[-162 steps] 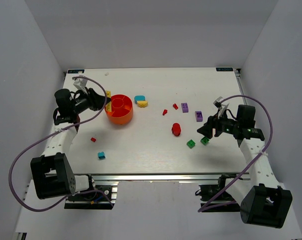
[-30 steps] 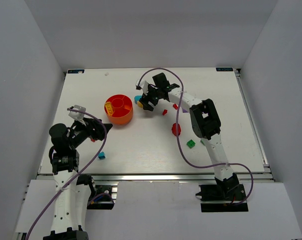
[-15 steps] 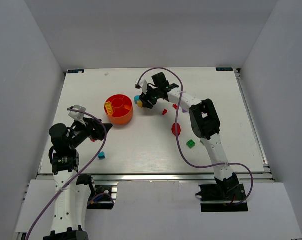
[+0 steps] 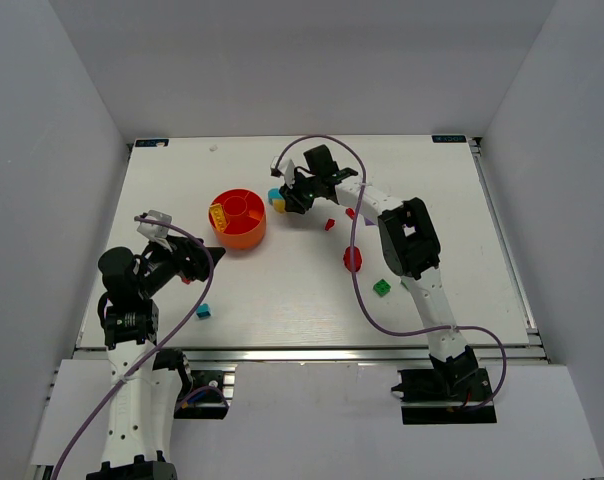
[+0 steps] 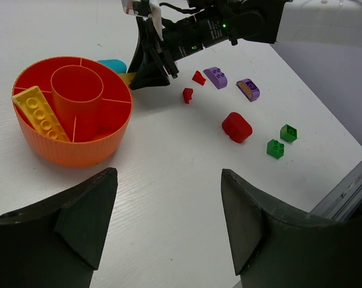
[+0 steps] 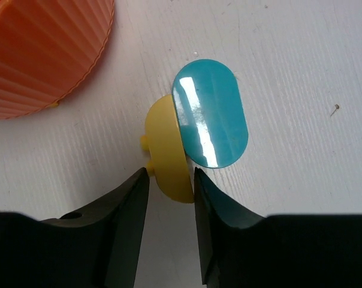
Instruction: Sort the legos into containers by color
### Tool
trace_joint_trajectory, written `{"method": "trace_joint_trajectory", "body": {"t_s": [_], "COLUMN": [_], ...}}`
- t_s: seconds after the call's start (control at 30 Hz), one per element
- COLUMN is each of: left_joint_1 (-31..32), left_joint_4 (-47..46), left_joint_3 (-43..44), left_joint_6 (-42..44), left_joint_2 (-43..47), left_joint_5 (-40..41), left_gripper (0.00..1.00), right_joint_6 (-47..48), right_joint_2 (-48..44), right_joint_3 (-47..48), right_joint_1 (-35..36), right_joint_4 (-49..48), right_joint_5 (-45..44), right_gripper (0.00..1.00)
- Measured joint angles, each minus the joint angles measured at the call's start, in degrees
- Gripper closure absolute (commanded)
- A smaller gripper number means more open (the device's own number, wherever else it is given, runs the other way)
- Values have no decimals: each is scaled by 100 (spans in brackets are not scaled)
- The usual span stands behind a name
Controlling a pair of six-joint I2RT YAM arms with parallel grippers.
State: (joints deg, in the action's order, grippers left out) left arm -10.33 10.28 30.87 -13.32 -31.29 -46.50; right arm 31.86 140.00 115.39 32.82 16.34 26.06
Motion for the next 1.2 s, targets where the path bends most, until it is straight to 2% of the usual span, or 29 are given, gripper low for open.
{"method": "trace_joint_trajectory", "body": {"t_s": [0.03, 0.17, 0.2, 0.27, 0.8, 1.2], "left_joint_1": [0, 0, 0, 0, 0, 0], "left_joint_4": [0, 0, 0, 0, -46, -216], "left_joint_3": [0, 0, 0, 0, 0, -13], "left_joint_6": [-2, -2, 0, -2, -7, -81], "left_joint_2": [0, 0, 0, 0, 0, -17], "left_joint_5": [0, -2, -2, -9, -164, -330], "left_gripper": [20, 20, 20, 20, 20, 20], "right_joint_6": [2, 20, 24, 57, 155, 155], "right_joint_2": [0, 0, 0, 0, -387, -1115], "right_joint_3": [0, 0, 0, -26, -833, -1950], "right_joint_1": [0, -2, -2, -2, -61, -133], "right_joint_4": [-2, -7, -9, -37, -501, -551], "right_joint_5": [9, 72, 90, 129, 260, 297], "right_gripper": [66, 70, 79, 88, 89, 91]}}
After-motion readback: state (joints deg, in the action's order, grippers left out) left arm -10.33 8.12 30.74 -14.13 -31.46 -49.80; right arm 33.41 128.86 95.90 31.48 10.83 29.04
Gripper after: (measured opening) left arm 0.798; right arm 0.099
